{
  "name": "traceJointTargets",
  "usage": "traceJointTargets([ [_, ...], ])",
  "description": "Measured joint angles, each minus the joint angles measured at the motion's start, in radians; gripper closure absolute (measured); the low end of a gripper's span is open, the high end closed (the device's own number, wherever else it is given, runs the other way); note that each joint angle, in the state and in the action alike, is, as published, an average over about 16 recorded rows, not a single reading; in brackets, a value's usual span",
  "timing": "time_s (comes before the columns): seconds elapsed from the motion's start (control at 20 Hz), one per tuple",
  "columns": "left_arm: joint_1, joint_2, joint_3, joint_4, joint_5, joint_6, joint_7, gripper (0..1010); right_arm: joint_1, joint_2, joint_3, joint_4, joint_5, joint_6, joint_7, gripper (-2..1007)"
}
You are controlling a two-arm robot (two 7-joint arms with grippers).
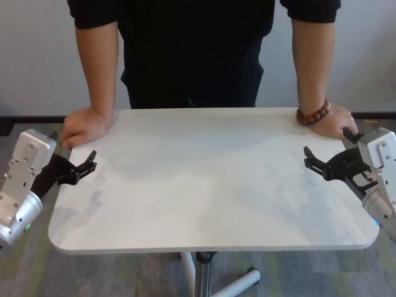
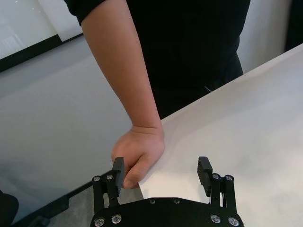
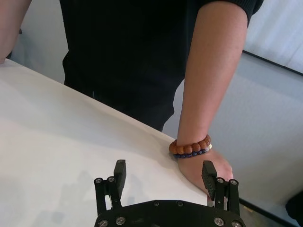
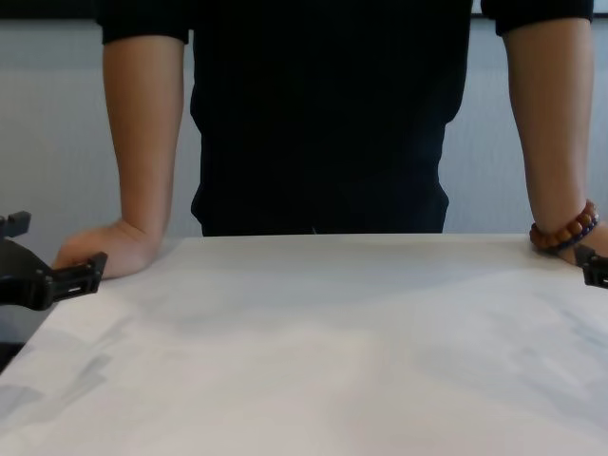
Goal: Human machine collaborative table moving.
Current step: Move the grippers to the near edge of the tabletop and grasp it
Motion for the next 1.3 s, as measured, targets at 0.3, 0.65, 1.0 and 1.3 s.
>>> traceJointTargets([
  [0.3, 0.005, 0.003, -0.001, -0.009, 0.006, 0.0, 0.007, 9, -0.005, 0.006, -0.003, -0.011, -0.013, 0.005, -0.006, 0],
  [0.65, 0.068, 0.044, -0.02, -0.101, 0.055, -0.006, 0.046, 9, -0.055, 0.049, -0.005, -0.093, -0.067, 0.03, -0.025, 0],
  [1.0, 0.205, 0.136, -0.078, -0.256, 0.107, -0.02, 0.098, 9, -0.166, 0.118, 0.014, -0.231, -0.116, 0.043, -0.052, 0],
  [1.3, 0.374, 0.24, -0.164, -0.374, 0.123, -0.049, 0.136, 9, -0.287, 0.178, 0.043, -0.347, -0.122, 0.026, -0.061, 0],
])
